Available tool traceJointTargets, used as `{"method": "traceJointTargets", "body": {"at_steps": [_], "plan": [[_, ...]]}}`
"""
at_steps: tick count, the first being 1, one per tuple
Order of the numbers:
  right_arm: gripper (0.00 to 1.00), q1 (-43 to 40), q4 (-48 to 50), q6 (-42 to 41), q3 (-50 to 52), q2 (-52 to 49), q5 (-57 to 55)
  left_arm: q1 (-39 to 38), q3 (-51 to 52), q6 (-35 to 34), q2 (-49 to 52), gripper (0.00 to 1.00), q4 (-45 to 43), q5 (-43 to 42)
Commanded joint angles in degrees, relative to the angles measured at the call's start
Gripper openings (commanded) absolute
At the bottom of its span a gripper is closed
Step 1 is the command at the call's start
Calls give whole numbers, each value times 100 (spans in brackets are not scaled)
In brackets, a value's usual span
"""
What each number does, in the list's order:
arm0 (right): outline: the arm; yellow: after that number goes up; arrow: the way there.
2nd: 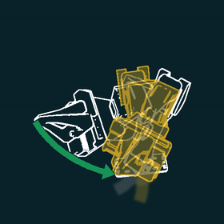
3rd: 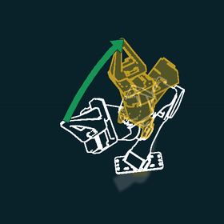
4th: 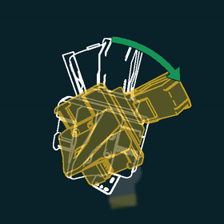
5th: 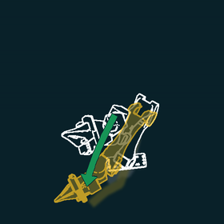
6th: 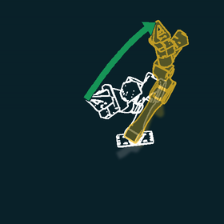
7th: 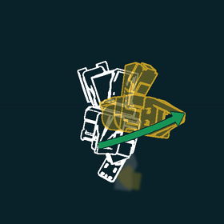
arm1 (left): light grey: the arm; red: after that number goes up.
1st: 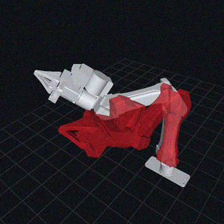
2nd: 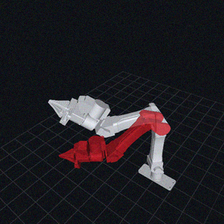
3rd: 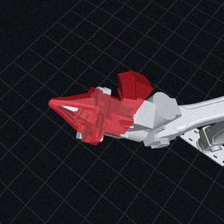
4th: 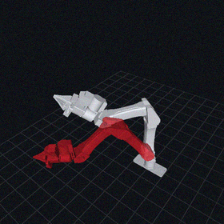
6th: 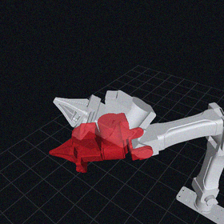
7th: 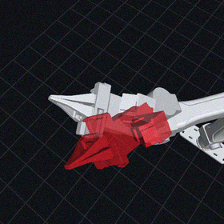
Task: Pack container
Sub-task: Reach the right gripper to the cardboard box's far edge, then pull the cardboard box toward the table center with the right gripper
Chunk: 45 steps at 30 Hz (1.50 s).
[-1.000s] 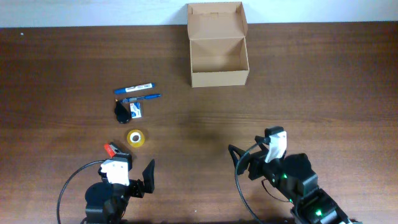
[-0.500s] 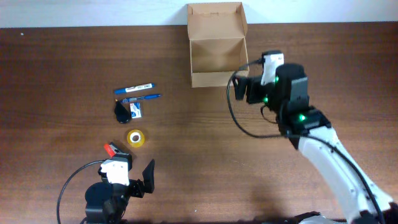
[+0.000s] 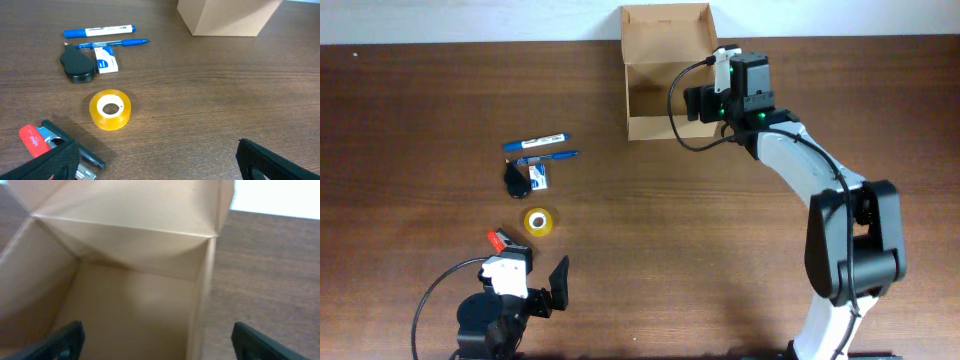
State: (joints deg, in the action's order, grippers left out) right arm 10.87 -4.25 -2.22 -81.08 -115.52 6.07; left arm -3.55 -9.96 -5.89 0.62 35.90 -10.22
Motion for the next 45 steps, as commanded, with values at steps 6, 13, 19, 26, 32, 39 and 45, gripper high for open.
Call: {"method": "traceJointTargets", "body": {"at_steps": [6,13,19,26,32,39,45], "plan": [[52,-227,168,76,-173,-369,-74,35,31,-52,-33,100,-17,9],[4,-227,-55,72,-173,-367,-72,35,31,-52,-33,100,-17,9],[4,-219,-1276,-586,-173,59,-26,35,31,-52,-33,100,-17,9],[4,321,-2953,-1036,-173,857,-280,35,31,-52,-33,100,-17,9],[4,979,-4072,-1860,-173,942,-793,35,31,-52,-33,100,-17,9],[4,1353,-4354,-1963,-170,986,-1281,35,31,-52,-33,100,-17,9],[4,1429,-4339,-1926,-170,997,-1235,35,31,-52,-33,100,-17,9]]}}
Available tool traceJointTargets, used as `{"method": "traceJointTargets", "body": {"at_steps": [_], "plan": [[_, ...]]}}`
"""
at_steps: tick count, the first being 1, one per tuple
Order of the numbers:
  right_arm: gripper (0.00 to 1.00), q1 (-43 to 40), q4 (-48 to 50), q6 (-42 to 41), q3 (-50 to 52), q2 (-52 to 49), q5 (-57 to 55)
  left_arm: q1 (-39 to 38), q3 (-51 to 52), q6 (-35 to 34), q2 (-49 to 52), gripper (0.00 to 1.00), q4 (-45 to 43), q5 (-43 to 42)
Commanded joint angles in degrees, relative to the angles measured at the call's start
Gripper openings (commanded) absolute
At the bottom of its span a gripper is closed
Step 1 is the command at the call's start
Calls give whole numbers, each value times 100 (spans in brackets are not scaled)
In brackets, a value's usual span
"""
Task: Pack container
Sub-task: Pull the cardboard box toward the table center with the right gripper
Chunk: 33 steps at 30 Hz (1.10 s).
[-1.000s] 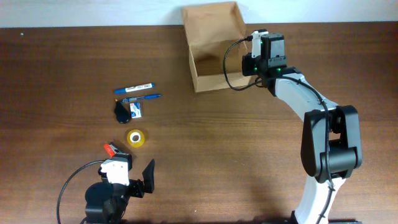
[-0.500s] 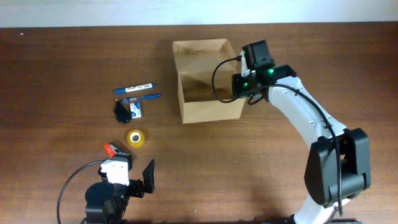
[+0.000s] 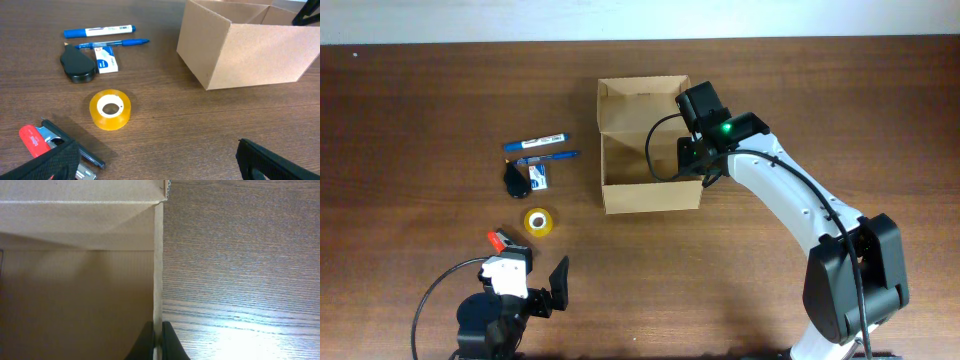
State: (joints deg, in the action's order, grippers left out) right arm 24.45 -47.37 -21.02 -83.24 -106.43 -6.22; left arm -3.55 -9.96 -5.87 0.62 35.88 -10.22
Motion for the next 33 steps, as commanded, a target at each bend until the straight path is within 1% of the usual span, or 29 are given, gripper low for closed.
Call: {"method": "traceJointTargets", "body": {"at_steps": [1,3,5,7,18,24,28,29,31,33], "plan": [[4,72,-26,-46,46,87,-4,35,31,-52,-33,100,-15,9],[4,63,-15,-39,57,131,52,35,31,-55,-33,100,-15,9],[4,129,297,127,212,310,42,35,31,-55,-33,100,-15,9],[4,214,863,125,645,758,-33,35,31,-55,-33,100,-15,9],[4,223,2144,-94,2293,1572,-297,35,31,-55,-33,100,-15,9],[4,223,2166,-155,2509,1683,-525,35,31,-55,-33,100,-15,9],[4,223,2092,-487,2524,1683,-671,35,31,-55,-33,100,-15,9],[5,223,2083,-483,2524,1683,-671,35,31,-55,-33,100,-15,9],[32,223,2079,-483,2524,1683,-621,35,31,-55,-33,100,-15,9],[42,223,2070,-481,2524,1683,-601,35,31,-55,-33,100,-15,9]]}}
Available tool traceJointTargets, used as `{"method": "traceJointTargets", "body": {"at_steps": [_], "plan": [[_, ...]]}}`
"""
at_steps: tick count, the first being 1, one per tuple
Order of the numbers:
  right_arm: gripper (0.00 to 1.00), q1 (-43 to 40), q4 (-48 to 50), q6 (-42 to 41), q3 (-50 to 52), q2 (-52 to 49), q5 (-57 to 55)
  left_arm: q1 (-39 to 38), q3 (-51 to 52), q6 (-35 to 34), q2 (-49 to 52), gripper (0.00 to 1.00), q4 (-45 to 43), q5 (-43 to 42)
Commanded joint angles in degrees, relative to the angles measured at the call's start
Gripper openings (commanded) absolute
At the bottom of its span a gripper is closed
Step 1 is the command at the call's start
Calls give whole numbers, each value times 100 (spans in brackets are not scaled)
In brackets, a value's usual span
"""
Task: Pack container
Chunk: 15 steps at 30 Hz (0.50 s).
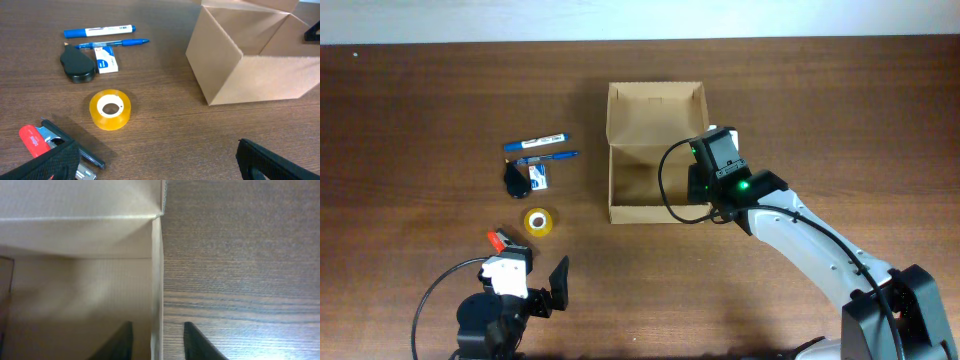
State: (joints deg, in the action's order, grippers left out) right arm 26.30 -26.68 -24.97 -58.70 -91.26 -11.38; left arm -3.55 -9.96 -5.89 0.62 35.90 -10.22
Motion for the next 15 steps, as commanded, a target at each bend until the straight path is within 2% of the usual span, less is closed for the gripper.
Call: {"method": "traceJointTargets", "body": {"at_steps": [1,2,4,5,11,15], "plan": [[55,37,-13,-85,70,166,-70,35,31,-52,-33,100,-17,9],[63,37,-24,-85,70,166,-66,35,31,-52,-33,100,-17,9],[90,37,-35,-85,70,166,-66,35,31,-50,-33,100,-17,9],[99,37,-35,-85,70,166,-66,35,31,-52,-33,100,-17,9],[99,37,-219,-83,63,420,-11,35,31,-52,-33,99,-17,9],[99,37,-706,-79,63,1202,216,35,31,-52,-33,99,-17,9]]}}
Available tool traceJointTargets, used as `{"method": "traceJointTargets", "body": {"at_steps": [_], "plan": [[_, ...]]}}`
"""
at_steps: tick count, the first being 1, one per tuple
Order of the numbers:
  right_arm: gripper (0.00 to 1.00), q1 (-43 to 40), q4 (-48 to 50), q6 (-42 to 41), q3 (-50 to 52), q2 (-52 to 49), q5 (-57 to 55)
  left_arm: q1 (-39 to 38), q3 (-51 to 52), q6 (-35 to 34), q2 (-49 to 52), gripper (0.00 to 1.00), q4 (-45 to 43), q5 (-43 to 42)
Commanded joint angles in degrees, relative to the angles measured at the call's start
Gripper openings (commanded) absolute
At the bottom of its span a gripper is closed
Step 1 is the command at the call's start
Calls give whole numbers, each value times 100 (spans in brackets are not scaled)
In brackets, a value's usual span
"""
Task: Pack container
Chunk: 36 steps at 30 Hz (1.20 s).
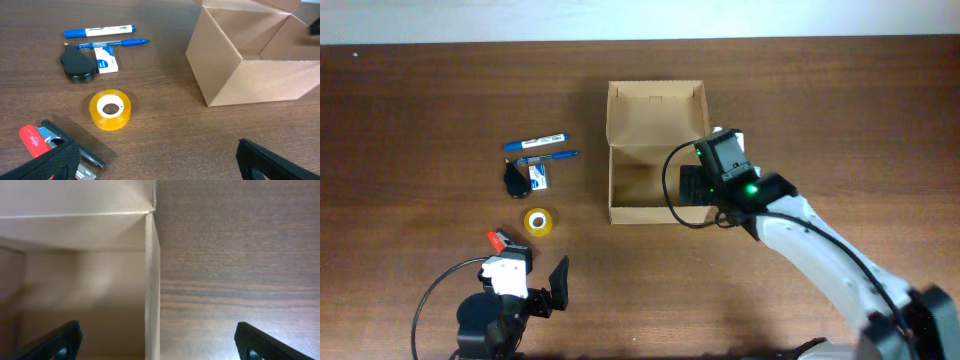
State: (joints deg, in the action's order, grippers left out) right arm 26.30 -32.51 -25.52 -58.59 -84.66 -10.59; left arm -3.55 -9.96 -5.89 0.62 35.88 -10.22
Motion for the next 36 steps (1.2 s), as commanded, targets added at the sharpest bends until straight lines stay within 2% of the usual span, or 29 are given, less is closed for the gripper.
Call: {"method": "traceJointTargets", "body": {"at_steps": [1,7,13,17,21,26,36], "plan": [[99,37,-280,-24,52,730,166,35,31,-52,-33,100,-15,9],[99,33,-1565,433,52,1884,483,35,31,-52,-33,100,-15,9],[99,31,-2299,708,55,2769,859,35,31,-52,-33,100,-15,9],[99,33,-2769,739,55,3165,870,35,31,-52,-33,100,-15,9],[99,33,-3244,1121,55,3300,1285,35,31,-52,-33,100,-15,9],[99,33,-3362,1224,55,3471,1401,35,31,-52,-33,100,-15,9],[99,31,-2920,1198,52,3668,986,35,31,-50,-33,100,-15,9]]}}
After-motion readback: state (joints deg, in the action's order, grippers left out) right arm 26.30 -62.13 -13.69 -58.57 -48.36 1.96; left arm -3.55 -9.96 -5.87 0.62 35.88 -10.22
